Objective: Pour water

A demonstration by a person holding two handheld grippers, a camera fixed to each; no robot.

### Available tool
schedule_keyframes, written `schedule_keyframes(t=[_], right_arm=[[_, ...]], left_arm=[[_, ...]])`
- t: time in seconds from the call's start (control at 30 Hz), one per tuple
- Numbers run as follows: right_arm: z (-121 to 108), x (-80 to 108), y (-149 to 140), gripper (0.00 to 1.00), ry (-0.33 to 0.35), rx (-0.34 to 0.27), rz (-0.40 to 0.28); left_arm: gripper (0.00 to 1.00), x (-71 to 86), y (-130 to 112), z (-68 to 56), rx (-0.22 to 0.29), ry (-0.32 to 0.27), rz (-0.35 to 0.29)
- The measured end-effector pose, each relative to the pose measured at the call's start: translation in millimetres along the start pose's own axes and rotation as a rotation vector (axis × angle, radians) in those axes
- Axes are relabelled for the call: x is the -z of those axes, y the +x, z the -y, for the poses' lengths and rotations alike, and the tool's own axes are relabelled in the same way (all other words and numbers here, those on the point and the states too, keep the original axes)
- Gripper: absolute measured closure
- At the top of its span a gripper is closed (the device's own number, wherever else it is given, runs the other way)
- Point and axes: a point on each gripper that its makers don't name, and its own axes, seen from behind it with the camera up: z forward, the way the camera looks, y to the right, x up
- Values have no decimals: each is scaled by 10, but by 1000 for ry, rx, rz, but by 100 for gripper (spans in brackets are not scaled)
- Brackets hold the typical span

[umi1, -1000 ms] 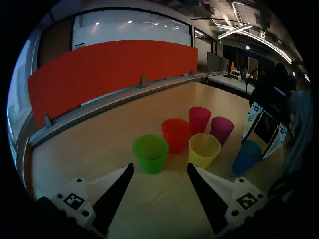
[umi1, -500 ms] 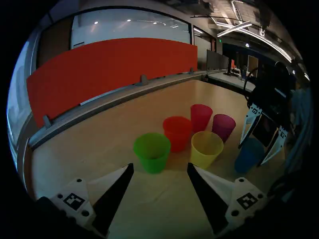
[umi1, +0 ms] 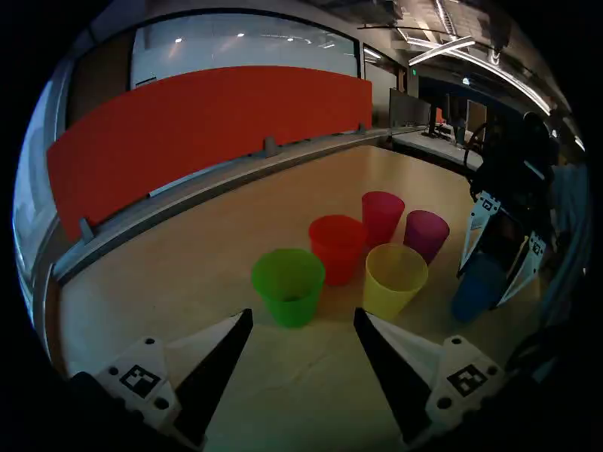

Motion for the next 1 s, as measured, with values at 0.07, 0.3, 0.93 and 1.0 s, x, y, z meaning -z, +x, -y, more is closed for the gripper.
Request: schedule_keyframes(t=[0.07,0.3,0.93,1.0], right_arm=[[-3,20,27,8,-1,0,-8],[-47,114,120,8,-14,-10,-34],[-93,347,286,8,-41,-8,-84],[-87,362,297,8,-42,-8,-88]], left_arm=[[0,-26,-5,11,4,0,5],[0,-127,-23,64,19,-5,30],[0,-489,-77,146,-6,-20,129],[0,-523,-69,141,-10,-24,132]])
